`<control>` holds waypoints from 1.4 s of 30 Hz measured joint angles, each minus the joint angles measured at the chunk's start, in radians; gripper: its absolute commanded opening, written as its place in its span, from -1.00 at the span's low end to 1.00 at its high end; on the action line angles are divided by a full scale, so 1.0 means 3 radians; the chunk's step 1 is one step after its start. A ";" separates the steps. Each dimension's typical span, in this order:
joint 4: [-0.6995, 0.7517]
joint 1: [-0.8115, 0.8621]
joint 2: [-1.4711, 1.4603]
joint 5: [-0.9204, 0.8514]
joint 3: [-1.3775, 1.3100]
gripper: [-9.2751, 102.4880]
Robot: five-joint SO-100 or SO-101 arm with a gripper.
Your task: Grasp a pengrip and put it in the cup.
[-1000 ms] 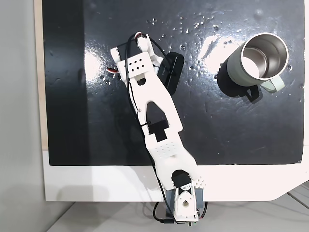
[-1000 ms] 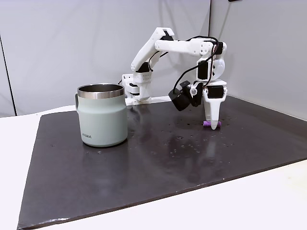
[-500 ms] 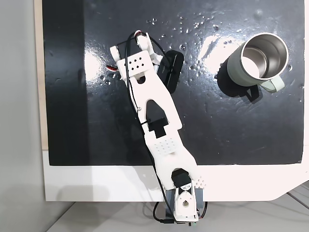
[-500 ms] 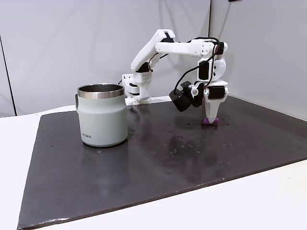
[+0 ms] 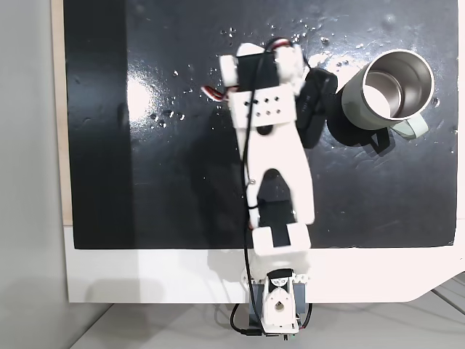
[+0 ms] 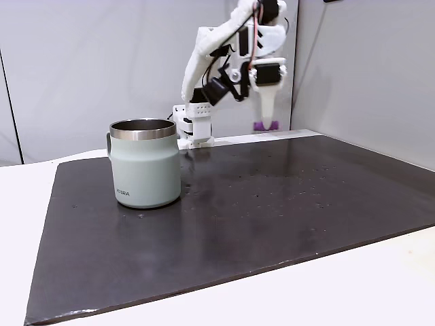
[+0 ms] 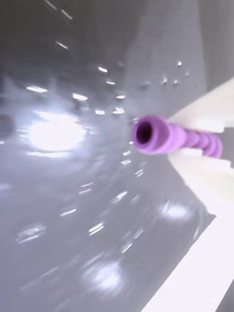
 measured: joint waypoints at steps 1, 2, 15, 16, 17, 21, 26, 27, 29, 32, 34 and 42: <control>0.0005 0.0143 0.0148 -0.0087 0.0148 -0.84; 0.0005 0.0291 0.0291 -0.0159 0.0286 -0.84; 0.0036 0.1514 0.1253 -0.1130 0.0624 -0.84; 0.0041 0.1570 0.1258 -0.1176 0.0624 -0.84; -0.0010 0.1626 0.1258 -0.1217 0.0624 -0.84; -0.0312 0.1805 0.1258 -0.1335 0.0624 -0.84; -0.0649 0.1841 0.1217 -0.1396 0.0624 -0.84; -0.0726 0.1851 0.1181 -0.1416 0.0624 -0.84; -0.0900 0.1887 0.1094 -0.1442 0.0624 -0.84; -0.1181 0.1933 0.0977 -0.1498 0.0624 -0.84; -0.1304 0.1948 0.0905 -0.1539 0.0624 -0.84; -0.1406 0.1969 0.0864 -0.1626 0.0629 -0.61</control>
